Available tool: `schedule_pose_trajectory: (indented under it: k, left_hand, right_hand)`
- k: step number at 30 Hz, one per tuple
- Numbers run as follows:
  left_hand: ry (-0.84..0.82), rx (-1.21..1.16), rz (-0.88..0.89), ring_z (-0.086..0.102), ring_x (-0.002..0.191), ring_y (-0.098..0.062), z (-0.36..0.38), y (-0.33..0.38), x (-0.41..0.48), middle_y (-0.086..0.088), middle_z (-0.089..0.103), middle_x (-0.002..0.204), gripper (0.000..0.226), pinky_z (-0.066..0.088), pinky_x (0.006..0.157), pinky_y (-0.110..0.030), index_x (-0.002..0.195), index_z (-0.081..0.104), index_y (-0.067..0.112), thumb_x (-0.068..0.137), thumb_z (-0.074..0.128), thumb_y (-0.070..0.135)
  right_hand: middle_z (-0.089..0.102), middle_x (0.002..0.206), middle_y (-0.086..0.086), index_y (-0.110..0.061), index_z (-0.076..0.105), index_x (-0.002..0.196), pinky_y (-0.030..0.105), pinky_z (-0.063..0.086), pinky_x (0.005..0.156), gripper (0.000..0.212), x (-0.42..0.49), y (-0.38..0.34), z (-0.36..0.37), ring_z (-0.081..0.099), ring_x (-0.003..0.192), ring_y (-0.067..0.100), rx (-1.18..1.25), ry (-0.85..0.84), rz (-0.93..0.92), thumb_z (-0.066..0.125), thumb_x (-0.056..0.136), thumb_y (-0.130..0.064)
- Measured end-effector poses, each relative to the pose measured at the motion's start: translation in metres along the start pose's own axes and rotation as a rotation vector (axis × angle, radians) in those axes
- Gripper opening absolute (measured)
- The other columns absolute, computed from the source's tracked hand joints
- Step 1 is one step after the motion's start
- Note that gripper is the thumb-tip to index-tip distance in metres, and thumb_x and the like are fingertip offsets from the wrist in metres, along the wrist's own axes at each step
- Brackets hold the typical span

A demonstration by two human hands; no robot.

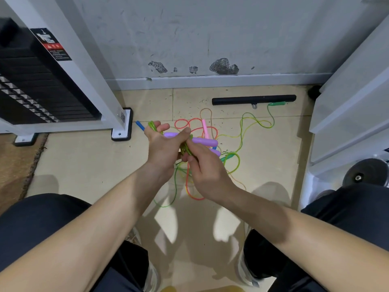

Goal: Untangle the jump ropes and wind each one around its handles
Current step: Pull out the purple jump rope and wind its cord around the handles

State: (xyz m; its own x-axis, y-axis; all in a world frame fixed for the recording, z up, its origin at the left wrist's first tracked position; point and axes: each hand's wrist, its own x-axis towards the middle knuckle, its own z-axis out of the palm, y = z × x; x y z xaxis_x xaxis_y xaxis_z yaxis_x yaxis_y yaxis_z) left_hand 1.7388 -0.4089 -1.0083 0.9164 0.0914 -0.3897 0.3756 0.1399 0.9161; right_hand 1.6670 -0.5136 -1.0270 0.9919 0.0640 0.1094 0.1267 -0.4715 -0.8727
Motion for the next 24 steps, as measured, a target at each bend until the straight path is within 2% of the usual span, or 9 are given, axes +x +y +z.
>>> schedule_pose_trajectory:
  k: [3, 6, 9, 11, 14, 16, 18, 21, 24]
  left_hand:
    - [0.011, -0.025, -0.017, 0.060, 0.051, -0.006, -0.001, 0.004, 0.001, 0.003, 0.044, 0.128, 0.070, 0.049, 0.051, -0.032, 0.133, 0.033, 0.017, 0.082, 0.080, 0.006]
    - [0.004, -0.063, -0.028, 0.054, 0.044, -0.010, -0.002, 0.013, 0.003, 0.002, 0.044, 0.128, 0.069, 0.046, 0.049, -0.028, 0.132, 0.033, 0.015, 0.081, 0.077, -0.001]
    - [0.023, -0.097, -0.023, 0.053, 0.041, -0.013, -0.002, 0.019, 0.005, -0.001, 0.043, 0.129, 0.068, 0.048, 0.047, -0.025, 0.131, 0.032, 0.013, 0.081, 0.075, -0.006]
    - [0.047, -0.106, -0.010, 0.054, 0.042, -0.012, -0.003, 0.020, 0.008, 0.001, 0.043, 0.128, 0.069, 0.053, 0.050, -0.024, 0.131, 0.031, 0.012, 0.081, 0.075, -0.006]
    - [0.063, -0.131, -0.006, 0.058, 0.050, -0.012, -0.006, 0.022, 0.013, -0.001, 0.044, 0.130, 0.070, 0.057, 0.063, -0.031, 0.133, 0.032, 0.011, 0.080, 0.077, -0.003]
    - [0.031, -0.168, -0.026, 0.062, 0.061, -0.015, -0.009, 0.025, 0.018, -0.004, 0.044, 0.128, 0.069, 0.058, 0.081, -0.043, 0.133, 0.032, 0.010, 0.081, 0.077, -0.002]
    - [-0.029, -0.197, -0.048, 0.065, 0.065, -0.015, -0.012, 0.026, 0.020, -0.003, 0.042, 0.122, 0.064, 0.055, 0.093, -0.052, 0.126, 0.033, 0.011, 0.082, 0.076, -0.003]
    - [-0.093, -0.201, -0.073, 0.070, 0.080, -0.020, -0.014, 0.026, 0.020, -0.002, 0.043, 0.118, 0.059, 0.054, 0.095, -0.055, 0.120, 0.034, 0.013, 0.082, 0.076, -0.002]
    - [-0.226, -0.210, -0.127, 0.070, 0.097, -0.029, -0.017, 0.031, 0.019, -0.001, 0.048, 0.105, 0.049, 0.058, 0.088, -0.048, 0.113, 0.037, 0.013, 0.084, 0.074, -0.003]
  right_hand:
    - [0.059, 0.099, -0.003, -0.019, 0.047, 0.143, 0.039, 0.049, 0.080, 0.049, 0.001, -0.001, 0.001, 0.054, 0.093, 0.014, -0.011, -0.007, 0.003, 0.038, 0.095, -0.014]
    - [0.059, 0.107, -0.005, -0.023, 0.035, 0.154, 0.038, 0.048, 0.082, 0.057, 0.000, -0.004, 0.005, 0.055, 0.098, 0.013, -0.014, 0.019, 0.027, 0.041, 0.097, -0.015]
    - [0.062, 0.117, -0.003, -0.020, 0.040, 0.152, 0.032, 0.047, 0.084, 0.055, -0.007, -0.005, 0.012, 0.057, 0.102, 0.013, -0.017, 0.111, 0.029, 0.042, 0.097, -0.015]
    - [0.067, 0.110, -0.005, -0.027, 0.048, 0.141, 0.033, 0.049, 0.084, 0.043, -0.011, -0.005, 0.016, 0.063, 0.096, 0.015, 0.058, 0.165, 0.091, 0.046, 0.099, -0.020]
    - [0.061, 0.069, -0.008, -0.026, 0.055, 0.101, 0.040, 0.050, 0.066, 0.007, -0.008, 0.002, 0.015, 0.060, 0.065, 0.017, 0.239, 0.155, 0.207, 0.051, 0.100, -0.032]
    - [0.048, 0.055, -0.005, -0.017, 0.059, 0.086, 0.032, 0.040, 0.056, 0.023, -0.003, 0.010, 0.009, 0.046, 0.052, 0.014, 0.321, 0.030, 0.240, 0.051, 0.104, -0.030]
    - [0.041, 0.055, 0.001, -0.019, 0.063, 0.081, 0.030, 0.031, 0.053, 0.027, 0.004, 0.014, 0.000, 0.038, 0.053, 0.019, 0.362, -0.087, 0.296, 0.053, 0.101, -0.034]
    - [0.037, 0.060, 0.008, -0.026, 0.066, 0.071, 0.036, 0.028, 0.058, 0.031, 0.013, 0.018, -0.010, 0.033, 0.059, 0.022, 0.345, -0.186, 0.345, 0.060, 0.089, -0.051]
    - [0.044, 0.064, 0.009, -0.009, 0.060, 0.069, 0.037, 0.034, 0.062, 0.051, 0.020, 0.022, -0.023, 0.040, 0.060, 0.021, 0.236, -0.217, 0.338, 0.064, 0.088, -0.055]
